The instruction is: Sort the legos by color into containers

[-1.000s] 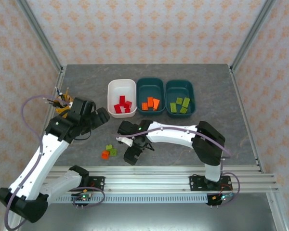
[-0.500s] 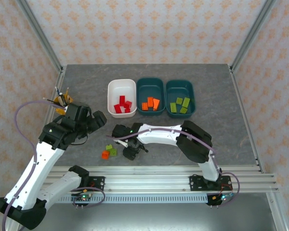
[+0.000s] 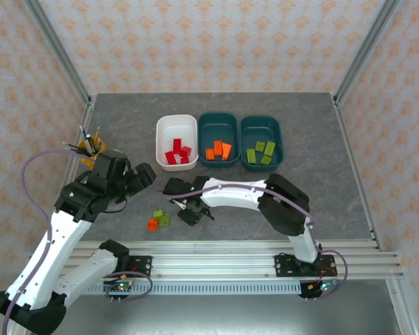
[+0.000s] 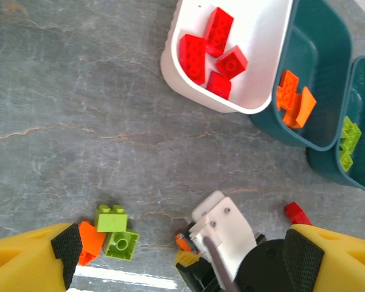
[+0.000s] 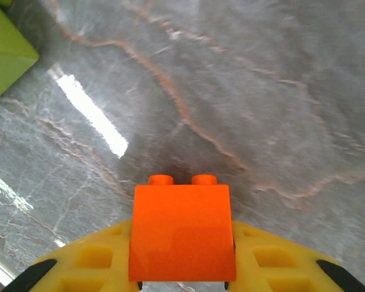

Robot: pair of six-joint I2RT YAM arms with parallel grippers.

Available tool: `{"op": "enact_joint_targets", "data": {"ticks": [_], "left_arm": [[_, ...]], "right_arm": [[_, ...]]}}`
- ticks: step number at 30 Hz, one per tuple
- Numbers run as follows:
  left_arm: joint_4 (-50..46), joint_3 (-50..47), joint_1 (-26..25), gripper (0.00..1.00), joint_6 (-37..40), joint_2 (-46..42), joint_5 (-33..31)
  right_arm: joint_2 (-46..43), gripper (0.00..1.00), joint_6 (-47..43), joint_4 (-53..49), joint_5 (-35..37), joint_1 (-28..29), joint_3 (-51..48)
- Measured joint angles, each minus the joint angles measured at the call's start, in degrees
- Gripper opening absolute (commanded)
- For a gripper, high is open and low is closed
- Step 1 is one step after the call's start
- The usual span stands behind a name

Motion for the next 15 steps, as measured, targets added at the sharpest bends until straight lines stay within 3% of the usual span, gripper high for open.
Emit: {"op": "enact_joint_targets", "data": {"ticks": [8, 15], "left_arm": [[5.2, 0.4, 0.0, 0.89, -0.2, 3.9, 5.4], [11.8, 5.1, 0.0, 0.88, -1.1, 16.0, 8.6]], "right_arm": [[-11.7, 0.27, 7.3, -0.8, 0.0, -15.2, 2.6], [-2.7, 0.26, 13.1, -4.4, 1.6, -25.1, 22.6]]}}
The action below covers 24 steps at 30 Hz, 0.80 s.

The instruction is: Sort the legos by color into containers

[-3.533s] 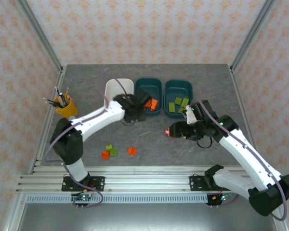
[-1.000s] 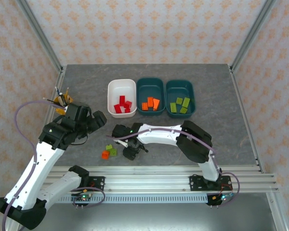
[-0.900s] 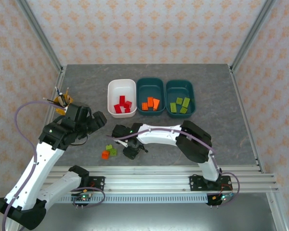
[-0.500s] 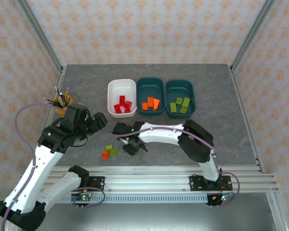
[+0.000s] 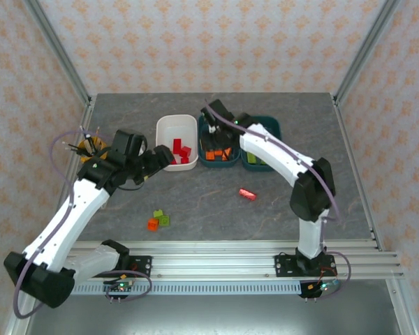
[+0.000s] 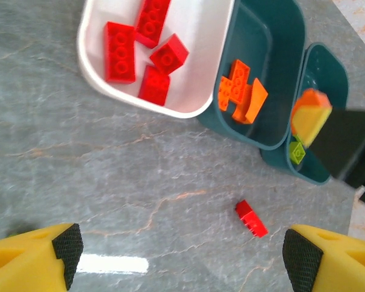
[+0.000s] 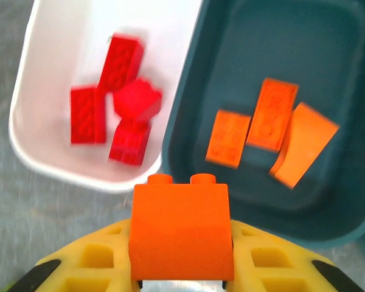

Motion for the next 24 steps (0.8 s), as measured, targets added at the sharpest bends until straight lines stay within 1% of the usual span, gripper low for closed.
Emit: {"op": "enact_joint_targets", "data": {"ticks": [5, 7, 12, 17, 21, 24], "left_arm": [[5.5, 2.7, 0.0, 0.88, -1.1, 7.3, 1.2], [7.4, 3.7, 0.0, 0.88, -1.4, 10.0, 1.3], [8.9, 5.8, 0.0, 0.87, -1.5, 14.1, 1.3], [8.9, 6.0, 0.0, 0.88, -1.4, 14.4, 1.2], [8.7, 5.8, 0.0, 0.88, -1.4, 14.2, 1.0], [8.3, 4.8, 0.0, 0.87, -1.4, 12.9, 0.4]], "right_arm": [[13.5, 0.27, 2.8, -2.9, 0.9, -4.0, 15.2], [19.3, 0.30, 3.5, -4.5, 0.9, -5.6, 20.9], [31.1, 0.32, 3.8, -7.2, -0.2, -8.3, 33.0], [36.1, 0.46, 3.2, -8.0, -1.3, -8.9, 36.2], [37.1, 0.60, 3.1, -8.9, -2.6, -8.8, 36.6], [37.0, 0.63, 3.0, -9.3, -3.2, -8.8, 37.6]]}}
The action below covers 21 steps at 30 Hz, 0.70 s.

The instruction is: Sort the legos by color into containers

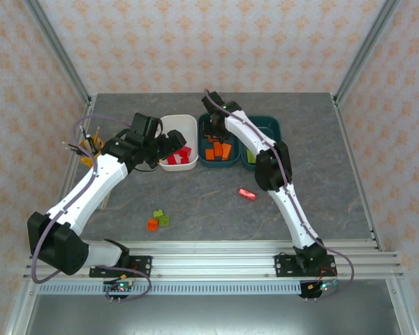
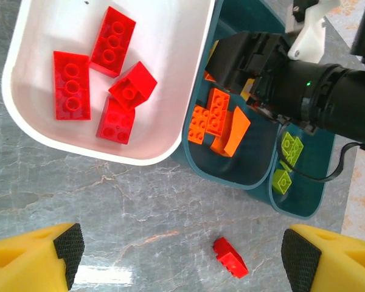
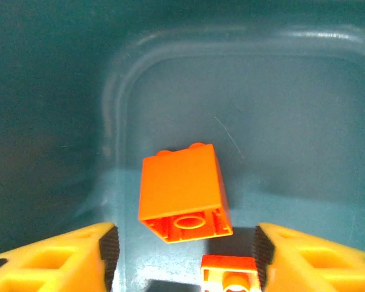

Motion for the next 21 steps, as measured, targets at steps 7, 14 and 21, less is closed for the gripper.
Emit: {"op": "enact_joint_targets", "data": {"ticks": [7, 14, 21], "left_arm": [[-3.9, -2.0, 0.0, 0.86, 0.0, -4.0, -0.7], [-5.1, -4.2, -3.3, 0.84, -3.8, -5.1, -0.4], [0.5, -4.5, -17.9, 0.81, -15.9, 4.8, -0.4]], "right_arm": [[-5.3, 0.59, -0.8, -0.3, 0.2, 0.2, -0.2], [-31.8, 0.58, -0.5, 5.6, 0.9, 0.9, -23.0], [-62.6, 0.58, 2.3, 10.5, 0.6, 1.5, -55.5]]}}
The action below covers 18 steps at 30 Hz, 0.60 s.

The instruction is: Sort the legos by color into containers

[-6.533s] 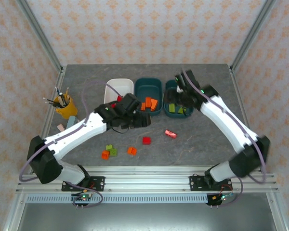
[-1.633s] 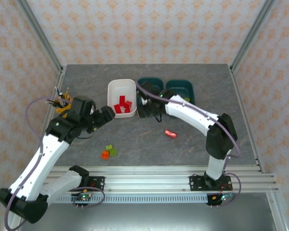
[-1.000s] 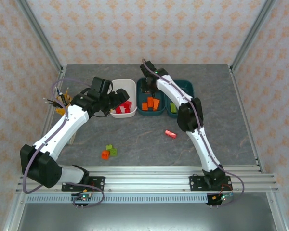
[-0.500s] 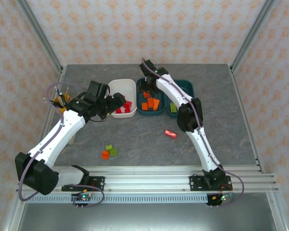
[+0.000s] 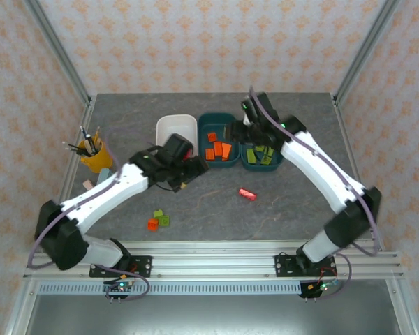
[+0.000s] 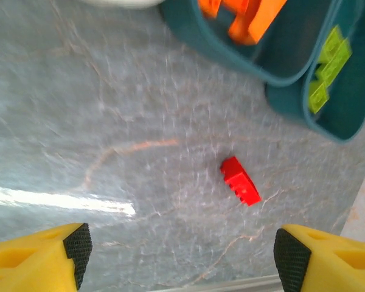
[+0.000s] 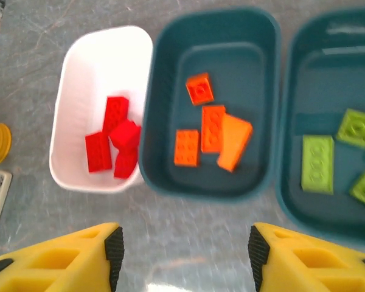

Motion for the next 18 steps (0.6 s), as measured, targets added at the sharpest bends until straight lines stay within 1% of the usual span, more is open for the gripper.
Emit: {"op": "enact_joint_targets", "data": {"ticks": [1, 4, 7, 10, 13, 18], "left_arm": [[1.1, 0.3, -2.1, 0.81, -2.5, 2.6, 0.0], [4.2, 1.7, -6.6, 0.82, -8.8, 9.7, 0.2], [7.0, 3.8, -9.6, 0.81, -14.4, 15.7, 0.3], [10.1, 6.3, -11.8, 0.80, -20.0, 20.8, 0.5], [12.3, 10.1, -13.7, 0.78, -24.9, 26.1, 0.5], [14.0, 16.5, -15.8, 0.73, -30.8, 33.7, 0.5]], "right_arm": [[-4.0, 0.59, 0.8, -0.3, -0.2, 0.0, -4.5], [-13.6, 0.59, 2.6, -2.8, -1.0, 0.2, -13.9], [-22.0, 0.59, 4.0, -6.4, -2.0, 0.2, -19.5], [-29.6, 0.59, 5.3, -9.6, -2.6, 0.2, -23.2], [-34.7, 0.59, 6.3, -12.5, -2.8, 0.2, -25.1], [-38.6, 0.59, 7.5, -15.9, -2.8, 0.2, -26.8]]}}
